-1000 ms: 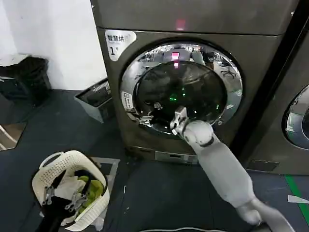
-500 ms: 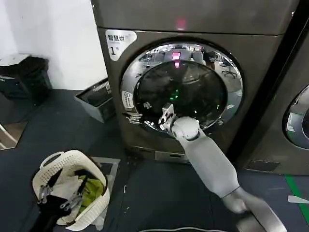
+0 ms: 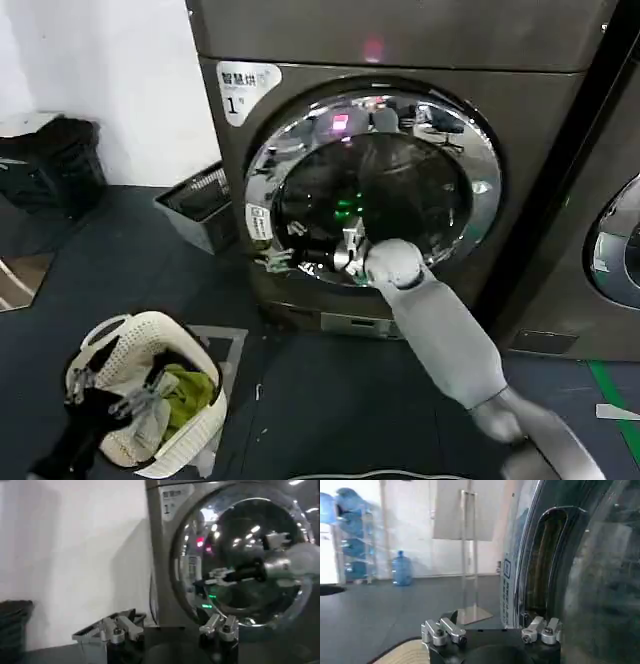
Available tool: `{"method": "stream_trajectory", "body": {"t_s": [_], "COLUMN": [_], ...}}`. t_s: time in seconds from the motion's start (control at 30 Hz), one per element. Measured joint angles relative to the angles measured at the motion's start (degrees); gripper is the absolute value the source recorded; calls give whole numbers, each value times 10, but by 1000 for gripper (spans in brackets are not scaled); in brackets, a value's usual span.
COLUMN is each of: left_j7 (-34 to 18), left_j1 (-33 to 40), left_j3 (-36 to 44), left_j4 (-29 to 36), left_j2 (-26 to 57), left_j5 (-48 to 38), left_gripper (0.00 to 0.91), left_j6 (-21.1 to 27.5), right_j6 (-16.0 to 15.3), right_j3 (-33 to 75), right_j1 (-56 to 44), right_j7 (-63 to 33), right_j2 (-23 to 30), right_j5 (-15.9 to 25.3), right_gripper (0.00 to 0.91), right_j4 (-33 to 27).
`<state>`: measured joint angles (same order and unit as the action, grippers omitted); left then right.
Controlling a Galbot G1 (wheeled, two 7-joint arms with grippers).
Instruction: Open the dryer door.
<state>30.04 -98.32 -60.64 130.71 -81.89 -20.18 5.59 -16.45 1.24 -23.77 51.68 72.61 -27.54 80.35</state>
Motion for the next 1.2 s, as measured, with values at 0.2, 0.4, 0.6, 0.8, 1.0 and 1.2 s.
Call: {"method": "stream_trajectory", "body": {"t_s": [0.2,0.4,0.6,0.8,1.0,1.2], "left_j7": [21,37,33,33,83,113], "left_j1": [49,109,158,208,280,384], "left_j3": [1,12,34,78,174,303], "left_j4": [-44,-105,-165,-197,-242,-305], "left_j2": [62,125,180,238,281,285], "left_j5": [-48,-84,-157,-236,-246,-250], "left_gripper": [907,907,907,907,907,907], "left_j6": [18,14,48,112,119,97], "right_j6": [4,6,11,24,49,65], "right_j3": [23,47,90,147,244,407], "right_j1": [-32,-73,-137,-210,-307,-430], "right_j7": [81,166,255,307,320,320], "right_j2": [-37,-80,-121,-161,-193,-187], "right_j5": [-1,10,8,-17,-45,-95], "right_gripper": [907,907,907,907,907,907], "right_j4": [44,92,143,202,265,312]}}
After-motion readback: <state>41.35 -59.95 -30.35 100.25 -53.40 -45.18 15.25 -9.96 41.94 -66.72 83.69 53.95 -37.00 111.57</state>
